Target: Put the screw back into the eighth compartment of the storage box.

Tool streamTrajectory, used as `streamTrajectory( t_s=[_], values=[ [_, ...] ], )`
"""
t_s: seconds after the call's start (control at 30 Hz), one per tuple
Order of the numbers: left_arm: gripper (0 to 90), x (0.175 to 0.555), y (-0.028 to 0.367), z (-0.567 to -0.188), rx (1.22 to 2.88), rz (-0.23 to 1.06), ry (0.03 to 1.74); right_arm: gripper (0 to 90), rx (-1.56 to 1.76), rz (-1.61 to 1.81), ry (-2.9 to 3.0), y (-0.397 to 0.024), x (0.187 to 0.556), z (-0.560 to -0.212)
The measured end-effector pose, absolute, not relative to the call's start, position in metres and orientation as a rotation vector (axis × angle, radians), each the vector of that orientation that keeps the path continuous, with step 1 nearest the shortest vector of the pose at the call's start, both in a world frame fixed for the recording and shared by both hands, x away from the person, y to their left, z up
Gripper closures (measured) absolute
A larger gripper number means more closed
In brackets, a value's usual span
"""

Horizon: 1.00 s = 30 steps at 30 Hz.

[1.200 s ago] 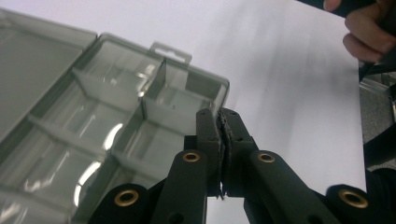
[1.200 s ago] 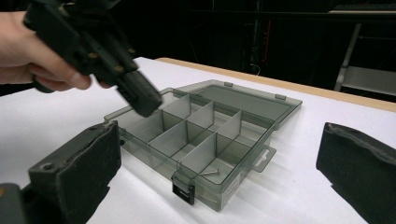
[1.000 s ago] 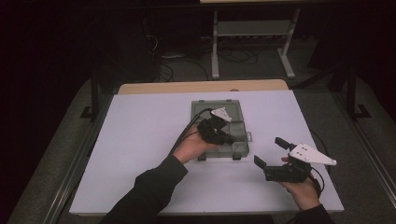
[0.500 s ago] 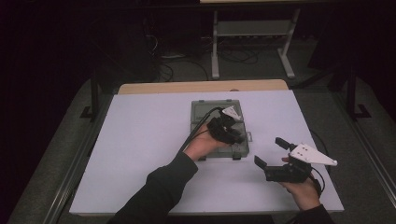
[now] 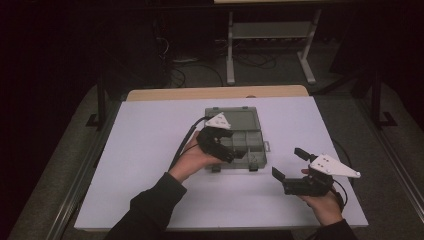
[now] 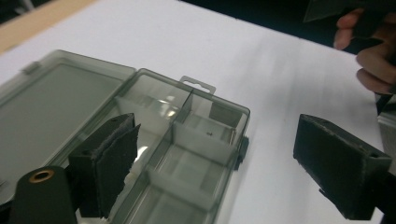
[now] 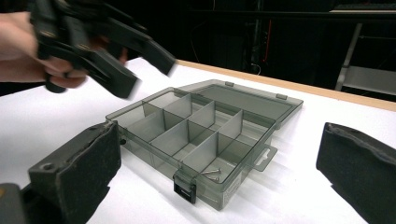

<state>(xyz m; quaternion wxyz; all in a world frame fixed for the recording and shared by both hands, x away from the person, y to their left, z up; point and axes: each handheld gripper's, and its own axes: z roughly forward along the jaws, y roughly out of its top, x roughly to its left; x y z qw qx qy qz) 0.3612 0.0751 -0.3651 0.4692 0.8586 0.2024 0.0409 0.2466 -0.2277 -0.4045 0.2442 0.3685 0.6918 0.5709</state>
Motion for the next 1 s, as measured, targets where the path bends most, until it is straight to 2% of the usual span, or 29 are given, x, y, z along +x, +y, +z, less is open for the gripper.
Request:
streamTrajectory(
  t_s=[0.33,1.0],
  values=[
    [1.6,0.328,0.139,-0.363,1.958,0.209,0.537,0.0,1.009,1.550,1.898,-0.227,0.248,-0.405],
    [0.8,0.276,0.226,-0.378,1.772,0.306,0.598,0.0,1.014,1.559,1.894,-0.227,0.247,-0.405]
  ],
)
